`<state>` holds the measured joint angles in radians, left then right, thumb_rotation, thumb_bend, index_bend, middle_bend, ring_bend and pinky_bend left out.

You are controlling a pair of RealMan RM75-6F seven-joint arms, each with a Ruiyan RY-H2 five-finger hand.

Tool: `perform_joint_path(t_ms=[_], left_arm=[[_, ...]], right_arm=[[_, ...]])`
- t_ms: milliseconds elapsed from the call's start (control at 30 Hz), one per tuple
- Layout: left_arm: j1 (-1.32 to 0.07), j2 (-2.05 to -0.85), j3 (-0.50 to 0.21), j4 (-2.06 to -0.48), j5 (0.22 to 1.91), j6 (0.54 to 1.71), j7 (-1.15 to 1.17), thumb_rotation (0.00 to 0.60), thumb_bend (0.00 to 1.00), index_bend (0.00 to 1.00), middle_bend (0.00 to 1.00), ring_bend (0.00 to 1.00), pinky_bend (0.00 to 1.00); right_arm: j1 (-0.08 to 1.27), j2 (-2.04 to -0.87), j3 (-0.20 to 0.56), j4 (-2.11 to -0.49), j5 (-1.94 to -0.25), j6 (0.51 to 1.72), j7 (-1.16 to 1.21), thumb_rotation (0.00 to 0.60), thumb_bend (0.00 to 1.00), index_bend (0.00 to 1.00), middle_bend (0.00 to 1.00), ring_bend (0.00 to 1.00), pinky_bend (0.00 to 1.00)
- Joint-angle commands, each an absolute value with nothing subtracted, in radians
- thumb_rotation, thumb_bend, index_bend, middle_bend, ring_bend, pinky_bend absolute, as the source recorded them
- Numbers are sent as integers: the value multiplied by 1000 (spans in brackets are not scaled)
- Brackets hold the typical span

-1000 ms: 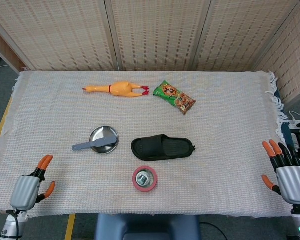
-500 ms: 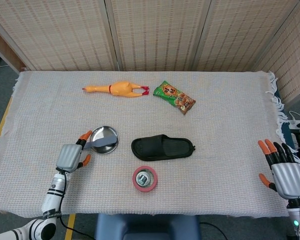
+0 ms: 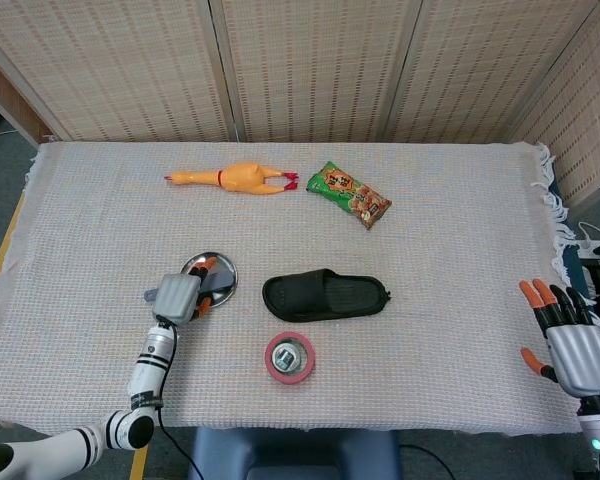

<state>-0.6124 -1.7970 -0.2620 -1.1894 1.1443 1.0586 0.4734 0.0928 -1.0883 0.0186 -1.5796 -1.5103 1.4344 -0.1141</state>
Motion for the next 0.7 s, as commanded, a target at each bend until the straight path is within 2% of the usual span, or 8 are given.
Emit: perform_joint_path(t_ms=[33, 367, 700], left_arm=[[-630, -1819, -259, -1153, 1136, 1052, 480, 600, 383, 189, 282, 809, 1000], [-648, -1838, -244, -1113, 1153, 1062, 463, 600, 383, 305, 409, 809, 1000], [-653, -1839, -225, -1089, 1168, 1071, 457, 600, 386, 347, 450, 809, 1000]], right_arm=[[91, -1084, 17, -1582, -1515, 1437, -109, 600, 154, 0, 0, 0, 0], [87, -1079, 18, -1587, -1517, 1440, -103, 600, 154, 0, 0, 0, 0], [84, -1077, 19, -1588, -1517, 1441, -102, 600, 154, 0, 0, 0, 0]])
